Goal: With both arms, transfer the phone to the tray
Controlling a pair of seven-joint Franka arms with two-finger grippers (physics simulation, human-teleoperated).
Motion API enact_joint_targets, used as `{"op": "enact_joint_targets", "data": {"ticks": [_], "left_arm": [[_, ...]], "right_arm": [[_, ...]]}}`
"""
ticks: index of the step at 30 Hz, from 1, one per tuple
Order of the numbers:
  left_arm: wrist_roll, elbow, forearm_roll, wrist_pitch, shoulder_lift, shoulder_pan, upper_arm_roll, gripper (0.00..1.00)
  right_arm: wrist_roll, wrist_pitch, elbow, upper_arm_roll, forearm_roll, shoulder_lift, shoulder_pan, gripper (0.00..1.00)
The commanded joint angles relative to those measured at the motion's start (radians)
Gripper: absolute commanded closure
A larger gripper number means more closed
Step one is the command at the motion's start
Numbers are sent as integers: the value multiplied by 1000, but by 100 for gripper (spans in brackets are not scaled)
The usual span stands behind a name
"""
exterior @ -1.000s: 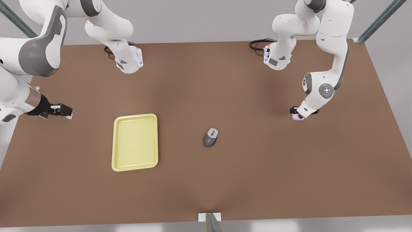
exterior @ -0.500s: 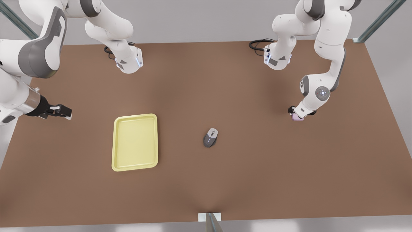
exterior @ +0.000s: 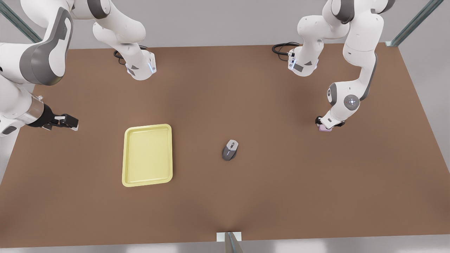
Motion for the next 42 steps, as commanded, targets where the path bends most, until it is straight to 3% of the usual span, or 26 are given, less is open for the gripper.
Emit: {"op": "enact_joint_targets", "data": {"ticks": [1,14,17,22,25,29,31,35,42], "left_arm": [[22,1,0,4,2,0,0,15],[24,24,0,-13,-16,-2,2,20],[4,81,0,-90,-41,-14,-6,20],[-333,398,-4,-443,-15,-244,-15,20],[-580,636,-18,-645,91,-390,-32,20],[-892,883,-56,-731,234,-397,-212,20],[-1018,1052,-102,-776,324,-423,-251,20],[-1223,1322,-144,-760,497,-474,-328,20],[-1274,1509,-133,-325,720,-646,-327,19]], "right_arm": [[-1,0,1,0,1,-1,0,0],[1,-3,1,0,-1,-3,0,0],[1,-1,1,0,1,-1,0,0],[1,0,1,0,1,-1,0,0],[1,0,1,0,1,-1,2,0],[4,-1,0,1,2,-1,2,0],[4,0,3,0,2,-1,0,0],[5,0,4,0,2,-3,0,0],[7,-3,3,1,2,-3,2,0]]}}
